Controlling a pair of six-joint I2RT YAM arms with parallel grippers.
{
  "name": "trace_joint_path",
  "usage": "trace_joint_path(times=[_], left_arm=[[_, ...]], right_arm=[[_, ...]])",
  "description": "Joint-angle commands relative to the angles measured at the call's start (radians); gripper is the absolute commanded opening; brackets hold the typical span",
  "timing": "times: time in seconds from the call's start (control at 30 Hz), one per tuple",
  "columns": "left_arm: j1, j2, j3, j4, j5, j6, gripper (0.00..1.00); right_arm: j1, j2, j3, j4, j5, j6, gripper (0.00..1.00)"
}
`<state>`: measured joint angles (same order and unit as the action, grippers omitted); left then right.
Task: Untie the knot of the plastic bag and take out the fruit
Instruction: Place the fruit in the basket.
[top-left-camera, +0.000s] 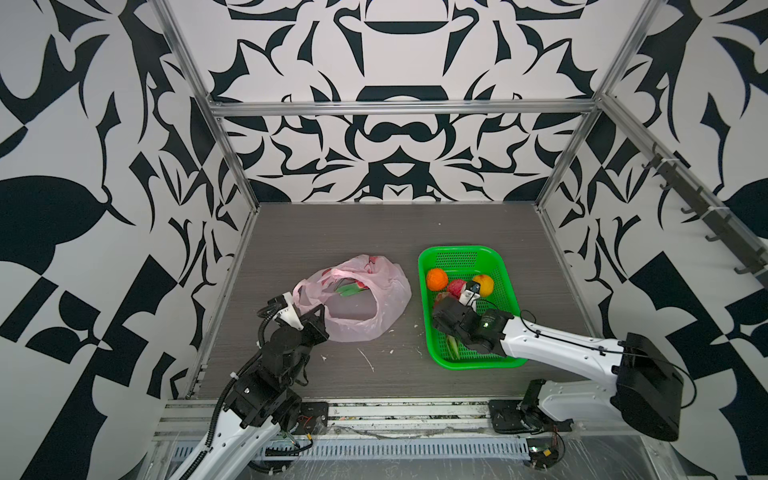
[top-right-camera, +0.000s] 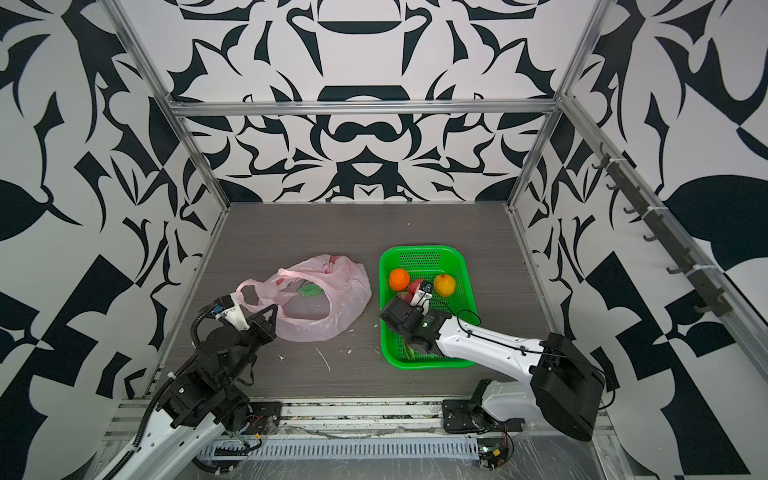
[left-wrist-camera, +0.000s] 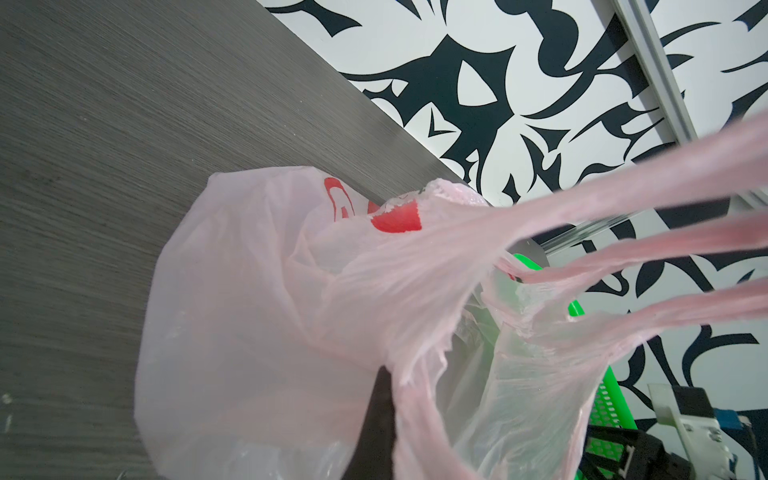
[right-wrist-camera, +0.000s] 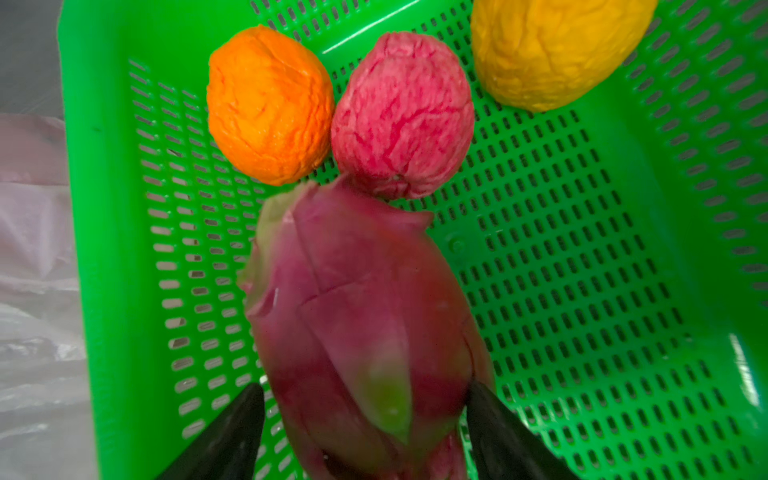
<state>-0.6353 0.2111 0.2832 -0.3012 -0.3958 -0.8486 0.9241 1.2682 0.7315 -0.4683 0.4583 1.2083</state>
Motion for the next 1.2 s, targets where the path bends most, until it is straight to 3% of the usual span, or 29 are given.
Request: trace_joint_path(times=[0.0,0.67,0.8,0.93,1.03,1.17], left_arm=[[-0.003,-0.018,-0.025,-0.012,-0.002,-0.007,0.00],[-0.003,-0.091,-0.047,-0.058,-0.003,-0.010,0.00],[-0.003,-0.091,-0.047,-0.058,-0.002,-0.010,0.00],[-0.003,-0.090,-0.048,-0.056,-0.002,-0.010,0.00],[-0.003,-0.086,-0.049,-0.050,0.001,-0.010,0.00],[-0.004,-0.087,-0.054,-0.042,0.009,-0.010,0.00]], right_arm=[[-0.005,-0.028,0.061,-0.085,0.037,-0.018,0.80],[0.068,-0.064,0.219,-0.204,0.112,-0.046,0.79],[0.091,-0.058,0.245,-0.115,0.061,-0.126,0.69],[0.208,0.004,0.407,-0.109,0.100,-0.262,0.61],[0.294,0.078,0.546,-0.188,0.122,-0.296,0.55],[0.372,0.137,0.605,-0.174,0.084,-0.294,0.51]])
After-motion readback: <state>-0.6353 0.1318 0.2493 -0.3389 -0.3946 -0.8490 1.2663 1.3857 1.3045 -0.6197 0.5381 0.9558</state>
